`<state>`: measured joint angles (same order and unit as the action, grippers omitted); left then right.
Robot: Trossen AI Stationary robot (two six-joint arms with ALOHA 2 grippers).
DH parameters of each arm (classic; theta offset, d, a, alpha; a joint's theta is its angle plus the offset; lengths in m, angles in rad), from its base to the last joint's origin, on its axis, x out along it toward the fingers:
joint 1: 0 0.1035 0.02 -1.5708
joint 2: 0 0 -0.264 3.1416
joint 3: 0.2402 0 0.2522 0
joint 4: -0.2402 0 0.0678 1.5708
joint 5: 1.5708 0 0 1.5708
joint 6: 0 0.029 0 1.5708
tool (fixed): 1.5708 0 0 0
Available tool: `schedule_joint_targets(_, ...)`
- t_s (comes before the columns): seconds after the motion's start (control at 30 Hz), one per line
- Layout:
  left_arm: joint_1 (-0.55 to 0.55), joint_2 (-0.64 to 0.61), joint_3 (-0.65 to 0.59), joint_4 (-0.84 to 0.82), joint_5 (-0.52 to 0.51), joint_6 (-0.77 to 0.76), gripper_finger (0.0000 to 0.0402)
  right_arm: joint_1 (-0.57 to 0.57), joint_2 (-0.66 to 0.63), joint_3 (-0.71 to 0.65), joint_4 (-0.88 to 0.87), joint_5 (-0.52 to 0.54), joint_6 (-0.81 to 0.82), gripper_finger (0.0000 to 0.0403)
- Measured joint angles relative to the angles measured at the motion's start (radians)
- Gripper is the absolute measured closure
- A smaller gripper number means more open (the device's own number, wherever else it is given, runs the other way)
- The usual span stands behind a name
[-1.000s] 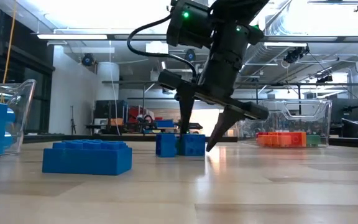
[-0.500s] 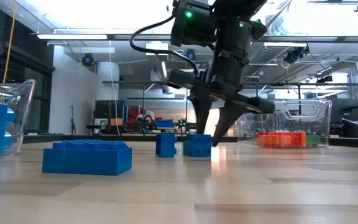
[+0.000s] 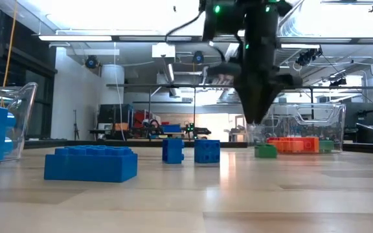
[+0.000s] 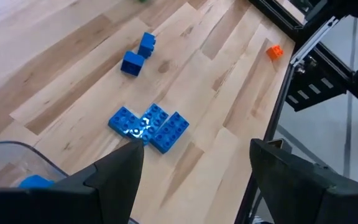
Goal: Sort blocks by size
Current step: Put the small green game piece into the top transparent bin
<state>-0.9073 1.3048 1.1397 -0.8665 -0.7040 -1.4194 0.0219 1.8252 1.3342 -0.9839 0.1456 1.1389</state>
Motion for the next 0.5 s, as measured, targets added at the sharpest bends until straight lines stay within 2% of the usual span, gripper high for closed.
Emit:
schedule_joint_targets(0.1, 0.000, 0.000, 0.000, 0.001, 0.000, 0.000, 0.0122, 0.000, -0.041, 0.003, -0.036, -0.013, -0.072, 0.0316)
schedule_joint_targets(0.23, 0.004, 0.000, 0.000, 0.002, 0.001, -0.004, 0.0122, -0.012, -0.047, -0.002, -0.120, -0.049, -0.093, 0.0260)
schedule_joint_targets(0.4, 0.030, 0.000, 0.000, 0.006, 0.006, -0.026, 0.0122, -0.016, -0.047, -0.067, -0.003, -0.052, -0.043, 0.0173)
schedule_joint_targets(0.5, 0.058, 0.000, 0.000, 0.025, 0.016, -0.045, 0.0122, -0.019, -0.048, -0.129, 0.086, -0.065, 0.017, 0.0138)
